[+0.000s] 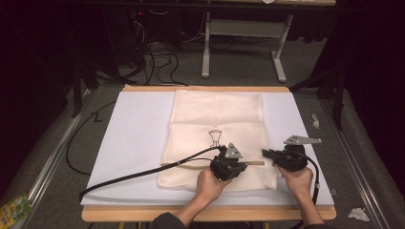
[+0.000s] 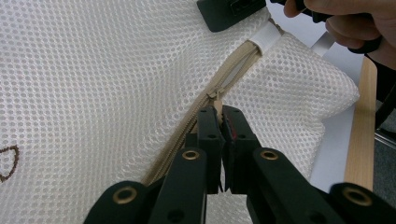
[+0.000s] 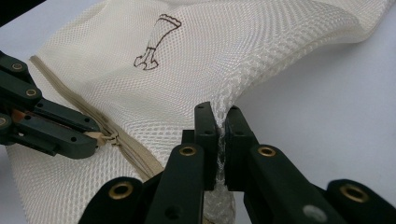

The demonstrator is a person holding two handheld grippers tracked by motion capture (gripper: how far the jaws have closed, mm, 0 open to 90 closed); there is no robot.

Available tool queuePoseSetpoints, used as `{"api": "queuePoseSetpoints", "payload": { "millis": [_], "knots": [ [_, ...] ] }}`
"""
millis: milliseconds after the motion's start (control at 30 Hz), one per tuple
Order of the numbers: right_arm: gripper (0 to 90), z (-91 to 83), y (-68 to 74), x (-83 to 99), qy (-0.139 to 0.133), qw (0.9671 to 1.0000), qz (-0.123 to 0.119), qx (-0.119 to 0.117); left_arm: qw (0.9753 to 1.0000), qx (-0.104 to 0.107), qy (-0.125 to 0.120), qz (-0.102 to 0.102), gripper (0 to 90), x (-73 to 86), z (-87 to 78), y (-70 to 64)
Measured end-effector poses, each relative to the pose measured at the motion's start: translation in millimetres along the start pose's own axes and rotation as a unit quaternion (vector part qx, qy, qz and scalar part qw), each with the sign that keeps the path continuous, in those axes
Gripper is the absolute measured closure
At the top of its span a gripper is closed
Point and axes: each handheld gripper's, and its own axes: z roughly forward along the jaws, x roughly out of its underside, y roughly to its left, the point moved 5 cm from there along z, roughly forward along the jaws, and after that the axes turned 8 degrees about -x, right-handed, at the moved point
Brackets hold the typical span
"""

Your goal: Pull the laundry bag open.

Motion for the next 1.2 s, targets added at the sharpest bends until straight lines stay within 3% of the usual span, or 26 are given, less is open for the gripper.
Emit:
{"api": "queuePoseSetpoints", "payload": {
  "millis": [500,767,1200],
  "knots": [
    [87.9,0.5,-1.2,-1.3,0.004,1.0000,-0.001,0.007,1.0000,-0.005,-0.003,-0.004,87.1,4.6,-10.8,8.8],
    [87.9,1.0,-0.6,-2.5,0.004,0.9999,0.000,0.011,0.9999,-0.011,-0.005,0.005,87.1,5.4,-16.3,9.9],
    [87.9,2.3,-1.8,-2.2,0.007,0.9999,-0.001,0.015,0.9998,-0.019,-0.009,-0.006,87.1,12.7,-27.6,19.5]
  ]
}}
